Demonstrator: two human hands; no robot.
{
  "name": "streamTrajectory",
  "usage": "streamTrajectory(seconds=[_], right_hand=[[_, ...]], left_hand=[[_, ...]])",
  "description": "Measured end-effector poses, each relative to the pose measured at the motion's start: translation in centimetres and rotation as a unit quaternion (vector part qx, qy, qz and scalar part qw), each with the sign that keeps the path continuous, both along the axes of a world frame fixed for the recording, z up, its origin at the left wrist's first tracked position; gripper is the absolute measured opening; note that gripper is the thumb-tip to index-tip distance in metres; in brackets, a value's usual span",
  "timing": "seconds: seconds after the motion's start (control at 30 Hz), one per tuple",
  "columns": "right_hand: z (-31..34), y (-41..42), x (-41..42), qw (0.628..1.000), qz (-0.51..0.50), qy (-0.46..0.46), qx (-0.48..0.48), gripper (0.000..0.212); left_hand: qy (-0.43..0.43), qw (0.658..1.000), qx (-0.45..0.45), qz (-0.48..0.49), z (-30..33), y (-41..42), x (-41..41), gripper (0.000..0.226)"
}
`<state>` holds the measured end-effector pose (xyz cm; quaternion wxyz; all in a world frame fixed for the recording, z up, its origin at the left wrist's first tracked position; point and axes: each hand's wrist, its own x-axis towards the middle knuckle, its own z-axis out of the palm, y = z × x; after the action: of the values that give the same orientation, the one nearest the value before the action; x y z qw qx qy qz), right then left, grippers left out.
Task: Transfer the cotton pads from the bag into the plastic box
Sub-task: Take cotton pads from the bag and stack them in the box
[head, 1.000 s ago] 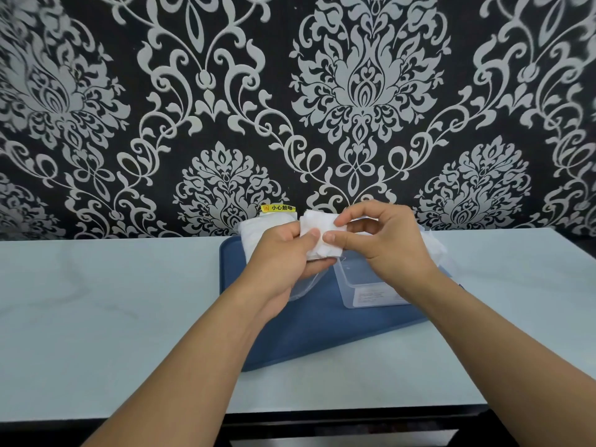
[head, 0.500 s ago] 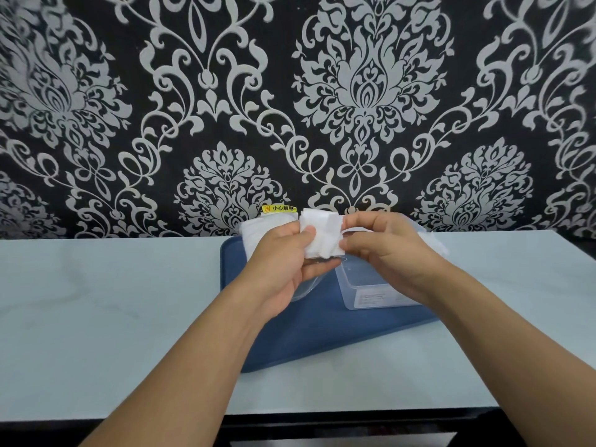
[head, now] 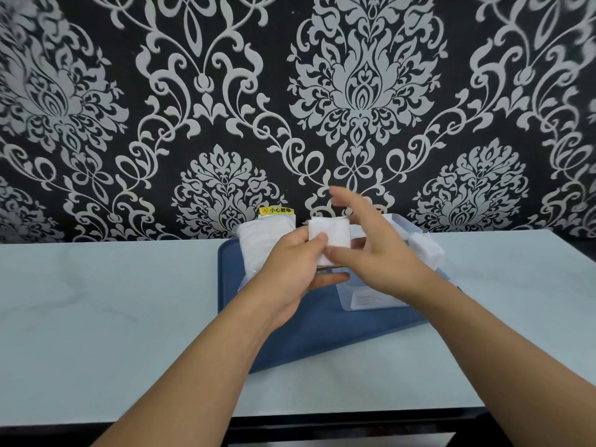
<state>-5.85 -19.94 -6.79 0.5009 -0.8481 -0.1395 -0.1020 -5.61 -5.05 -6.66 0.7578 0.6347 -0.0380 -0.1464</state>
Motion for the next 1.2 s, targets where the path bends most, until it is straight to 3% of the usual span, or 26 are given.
streamTrajectory(seconds=[0.07,0.13,0.2,0.27,0.37,0.43,0.5,0.63,0.73,0.8,0.87,0.93,1.03,1.1,1.2], right_hand=[[0.0,-0.4,-0.2,0.989,0.019,-0.031,-0.145,0.087],[-0.1,-0.2,-0.2,0.977,0.015,-0.078,-0.198,0.073],[0.3,0.4,-0.3,0.982,0.000,-0.106,-0.157,0.046],[0.3,0.7,-0.5,0.989,-0.012,-0.076,-0.128,0.042],[0.1,0.2,-0.6,0.992,0.023,-0.007,-0.122,0.064],[0.1,-0.5,-0.6,0.993,0.077,0.068,-0.060,0.082],[0.3,-1.7,-0.5,0.990,0.086,0.106,-0.018,0.082],[1.2,-3.9,-0.4,0.986,0.066,0.133,0.082,0.046],[1.7,-4.7,-0.7,0.989,0.025,0.130,0.061,0.017],[2.0,-5.6,-0.5,0.987,-0.048,0.143,0.061,0.017],[2.3,-7.2,0.3,0.976,-0.190,0.100,0.047,0.027],[2.2,-8.5,1.3,0.953,-0.294,0.073,-0.017,0.043],[0.7,-8.3,2.5,0.930,-0.322,0.108,-0.139,0.052],[-0.4,-7.8,3.1,0.910,-0.339,0.100,-0.216,0.045],[-1.2,-7.8,3.5,0.878,-0.360,0.085,-0.304,0.040]], left_hand=[[-0.002,1.000,0.023,-0.002,0.0,0.0,0.0,0.026],[-0.012,0.999,0.044,-0.010,-0.2,-0.1,0.2,0.023],[-0.015,0.998,0.054,-0.025,-0.4,-0.2,0.3,0.019],[-0.015,0.997,0.060,-0.045,-0.5,-0.3,0.3,0.019],[-0.032,0.994,0.092,-0.059,-1.1,-0.3,0.5,0.028],[-0.062,0.985,0.146,-0.061,-1.5,-0.4,0.9,0.035],[-0.085,0.978,0.177,-0.072,-1.6,-0.6,1.4,0.043],[-0.136,0.968,0.190,-0.087,-1.1,-1.0,2.1,0.053],[-0.164,0.969,0.175,-0.050,-1.2,-1.9,2.1,0.062],[-0.178,0.964,0.195,-0.033,-1.3,-2.6,2.1,0.062],[-0.250,0.922,0.293,-0.033,-1.6,-2.9,2.1,0.058],[-0.353,0.842,0.406,-0.047,-2.0,-3.1,2.1,0.046],[-0.385,0.755,0.522,-0.099,-2.0,-3.4,1.8,0.033],[-0.376,0.721,0.570,-0.118,-1.9,-3.7,1.8,0.034],[-0.371,0.712,0.583,-0.124,-1.8,-4.0,1.8,0.044]])
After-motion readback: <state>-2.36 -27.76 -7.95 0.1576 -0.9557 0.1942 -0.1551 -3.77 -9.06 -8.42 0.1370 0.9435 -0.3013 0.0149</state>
